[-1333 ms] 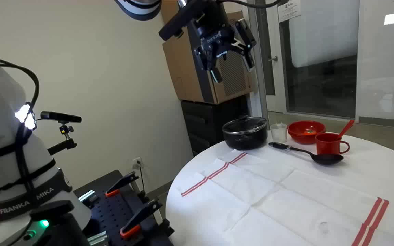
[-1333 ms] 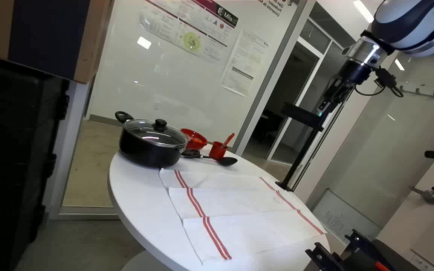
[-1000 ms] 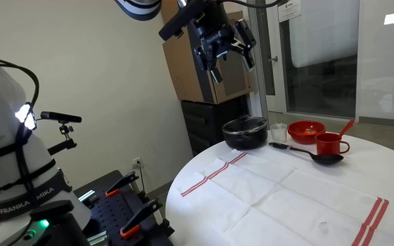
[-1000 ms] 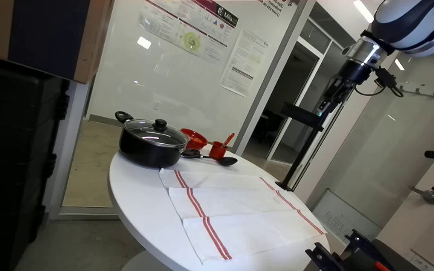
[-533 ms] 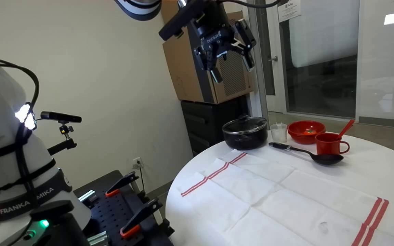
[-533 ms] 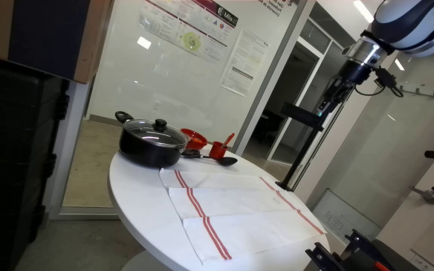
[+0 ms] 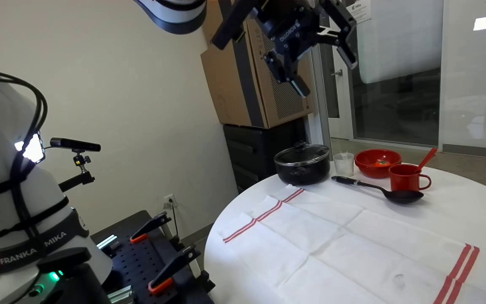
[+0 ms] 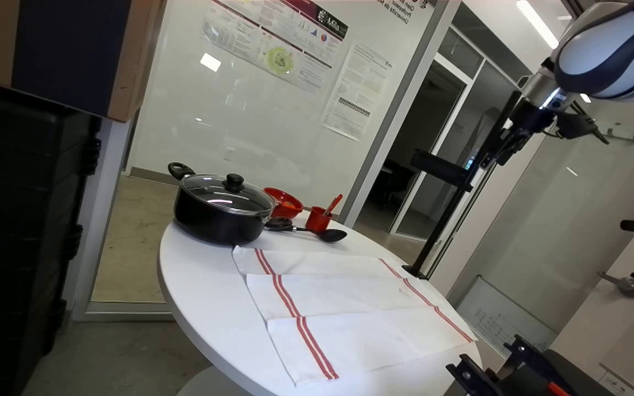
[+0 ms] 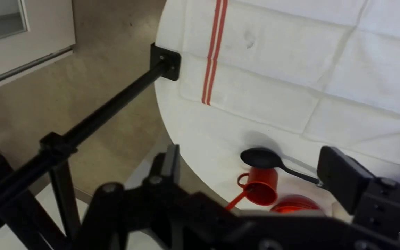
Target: Pick up and put down the towel
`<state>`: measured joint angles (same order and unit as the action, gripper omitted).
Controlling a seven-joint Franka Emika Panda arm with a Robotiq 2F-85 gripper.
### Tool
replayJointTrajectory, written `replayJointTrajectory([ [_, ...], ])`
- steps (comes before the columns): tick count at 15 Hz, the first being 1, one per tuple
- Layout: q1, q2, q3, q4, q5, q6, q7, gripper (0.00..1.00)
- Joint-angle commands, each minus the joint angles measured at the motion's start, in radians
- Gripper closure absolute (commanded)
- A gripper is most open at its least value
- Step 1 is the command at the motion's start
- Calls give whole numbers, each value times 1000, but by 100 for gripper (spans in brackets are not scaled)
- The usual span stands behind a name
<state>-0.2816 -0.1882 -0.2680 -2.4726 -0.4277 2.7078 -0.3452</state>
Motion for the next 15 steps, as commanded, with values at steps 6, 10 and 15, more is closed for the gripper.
replayJointTrajectory([
  [6, 18, 347, 41, 63, 36, 229, 199, 0],
  [10, 64, 474, 140, 157, 191, 199, 111, 0],
  [15, 47, 638, 221, 256, 237, 137, 26, 0],
])
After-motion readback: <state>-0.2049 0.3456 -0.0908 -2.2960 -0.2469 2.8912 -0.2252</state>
